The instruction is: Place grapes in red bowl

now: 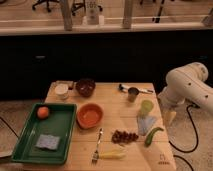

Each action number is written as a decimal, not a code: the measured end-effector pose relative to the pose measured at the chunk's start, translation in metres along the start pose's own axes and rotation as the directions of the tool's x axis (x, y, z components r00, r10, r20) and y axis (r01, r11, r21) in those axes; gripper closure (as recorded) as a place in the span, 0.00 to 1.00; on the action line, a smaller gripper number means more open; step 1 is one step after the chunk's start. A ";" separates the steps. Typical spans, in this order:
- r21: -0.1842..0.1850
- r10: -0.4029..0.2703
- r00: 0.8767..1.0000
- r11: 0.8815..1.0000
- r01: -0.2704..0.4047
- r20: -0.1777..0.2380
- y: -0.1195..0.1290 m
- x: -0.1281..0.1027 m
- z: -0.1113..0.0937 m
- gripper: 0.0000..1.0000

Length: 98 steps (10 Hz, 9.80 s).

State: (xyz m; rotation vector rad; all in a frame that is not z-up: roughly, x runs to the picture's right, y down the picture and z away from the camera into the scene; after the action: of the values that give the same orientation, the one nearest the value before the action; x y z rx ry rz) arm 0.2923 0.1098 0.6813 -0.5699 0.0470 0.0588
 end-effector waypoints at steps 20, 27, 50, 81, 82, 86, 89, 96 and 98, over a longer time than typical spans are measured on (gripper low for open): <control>-0.005 -0.070 0.997 0.998 0.070 -0.026 0.040 -0.014 0.022 0.20; -0.012 -0.179 0.984 0.984 0.178 -0.025 0.062 -0.055 0.049 0.20; -0.029 -0.229 0.966 0.972 0.234 0.119 0.080 -0.132 0.149 0.20; -0.025 -0.193 0.970 0.980 0.199 0.148 0.075 -0.125 0.181 1.00; -0.019 -0.199 0.969 0.979 0.204 0.147 0.071 -0.126 0.170 1.00; -0.001 -0.217 0.968 0.976 0.219 0.128 0.059 -0.125 0.133 1.00; 0.032 -0.241 0.963 0.970 0.239 0.118 0.049 -0.137 0.114 1.00; 0.060 -0.304 0.950 0.952 0.300 0.075 0.031 -0.158 0.071 1.00; 0.065 -0.319 0.945 0.947 0.315 0.070 0.025 -0.166 0.060 1.00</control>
State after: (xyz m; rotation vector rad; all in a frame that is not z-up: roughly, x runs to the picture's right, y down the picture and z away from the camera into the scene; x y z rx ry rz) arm 0.1264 0.1568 0.7286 -0.5160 -0.1209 -0.2334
